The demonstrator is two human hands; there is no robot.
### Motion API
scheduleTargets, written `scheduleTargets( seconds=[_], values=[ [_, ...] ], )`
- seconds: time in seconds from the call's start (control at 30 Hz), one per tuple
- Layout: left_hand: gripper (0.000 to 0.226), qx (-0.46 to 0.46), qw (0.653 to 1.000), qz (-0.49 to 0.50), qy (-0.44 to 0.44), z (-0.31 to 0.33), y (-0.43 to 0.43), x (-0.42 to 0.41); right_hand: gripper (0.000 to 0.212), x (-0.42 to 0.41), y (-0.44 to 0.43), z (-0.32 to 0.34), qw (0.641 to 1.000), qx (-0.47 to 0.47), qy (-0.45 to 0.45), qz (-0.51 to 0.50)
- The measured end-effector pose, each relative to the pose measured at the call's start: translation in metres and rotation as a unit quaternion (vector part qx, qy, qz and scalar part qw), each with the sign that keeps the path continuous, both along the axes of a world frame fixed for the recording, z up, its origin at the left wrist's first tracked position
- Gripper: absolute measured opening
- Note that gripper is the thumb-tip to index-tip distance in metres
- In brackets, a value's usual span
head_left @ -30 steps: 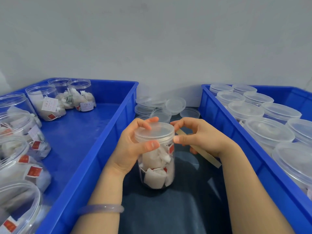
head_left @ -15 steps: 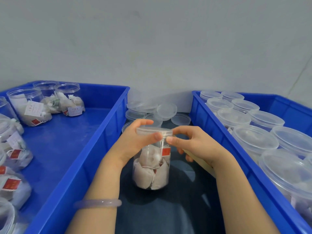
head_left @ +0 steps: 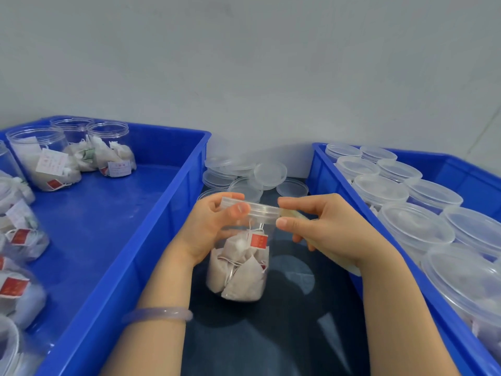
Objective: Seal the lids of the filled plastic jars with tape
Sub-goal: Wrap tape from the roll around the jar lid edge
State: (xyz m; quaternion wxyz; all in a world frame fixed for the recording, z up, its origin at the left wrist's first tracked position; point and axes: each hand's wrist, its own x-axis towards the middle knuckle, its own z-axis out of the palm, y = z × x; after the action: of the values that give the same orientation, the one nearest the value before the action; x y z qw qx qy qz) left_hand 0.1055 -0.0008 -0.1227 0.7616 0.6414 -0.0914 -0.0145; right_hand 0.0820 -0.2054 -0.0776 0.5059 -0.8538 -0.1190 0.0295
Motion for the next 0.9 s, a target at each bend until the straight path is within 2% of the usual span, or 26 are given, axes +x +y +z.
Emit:
scheduleTargets(
  seconds=[0.1,0.17,0.23,0.3,0.37,0.47,0.53,0.6,0.7,0.8,0.9],
  values=[
    [0.100,-0.006,1.000,-0.012,-0.004,0.001,-0.001,0.001,0.039,0.000,0.000,0.002,1.000,0.009,-0.008,-0.013],
    [0.103,-0.018,0.999,-0.026,-0.011,0.001,-0.004,0.001,0.042,0.000,0.000,0.001,0.999,0.026,0.005,-0.022],
    [0.108,-0.014,0.999,-0.038,-0.005,-0.001,-0.006,0.000,0.055,0.001,0.002,-0.001,0.999,0.033,0.031,-0.028],
    [0.118,0.033,0.998,-0.050,0.000,-0.001,-0.006,-0.002,0.061,0.002,0.004,-0.002,0.998,0.017,0.050,-0.018],
    [0.125,0.113,0.992,-0.046,-0.010,0.006,-0.005,-0.004,0.056,0.003,0.007,-0.003,0.999,0.010,0.048,0.003],
    [0.103,0.193,0.980,0.012,-0.043,0.018,-0.001,-0.003,0.037,0.002,0.012,-0.004,0.998,0.032,0.046,0.015],
    [0.112,0.237,0.969,0.055,-0.051,0.023,-0.001,-0.002,0.020,0.001,0.016,-0.003,0.999,0.039,0.035,0.015],
    [0.123,0.263,0.960,0.077,-0.061,0.024,-0.005,-0.002,0.013,-0.001,0.021,-0.003,0.999,0.033,0.001,0.033],
    [0.118,0.211,0.968,0.118,-0.070,0.016,-0.012,-0.002,0.010,0.000,0.024,-0.001,0.998,0.039,-0.030,0.039],
    [0.104,0.154,0.975,0.150,-0.065,0.007,-0.011,0.000,0.027,0.002,0.019,0.000,0.997,0.033,-0.016,0.066],
    [0.087,0.133,0.980,0.131,-0.065,0.007,-0.006,0.000,0.029,0.003,0.015,-0.001,0.996,0.026,-0.008,0.085]
  ],
)
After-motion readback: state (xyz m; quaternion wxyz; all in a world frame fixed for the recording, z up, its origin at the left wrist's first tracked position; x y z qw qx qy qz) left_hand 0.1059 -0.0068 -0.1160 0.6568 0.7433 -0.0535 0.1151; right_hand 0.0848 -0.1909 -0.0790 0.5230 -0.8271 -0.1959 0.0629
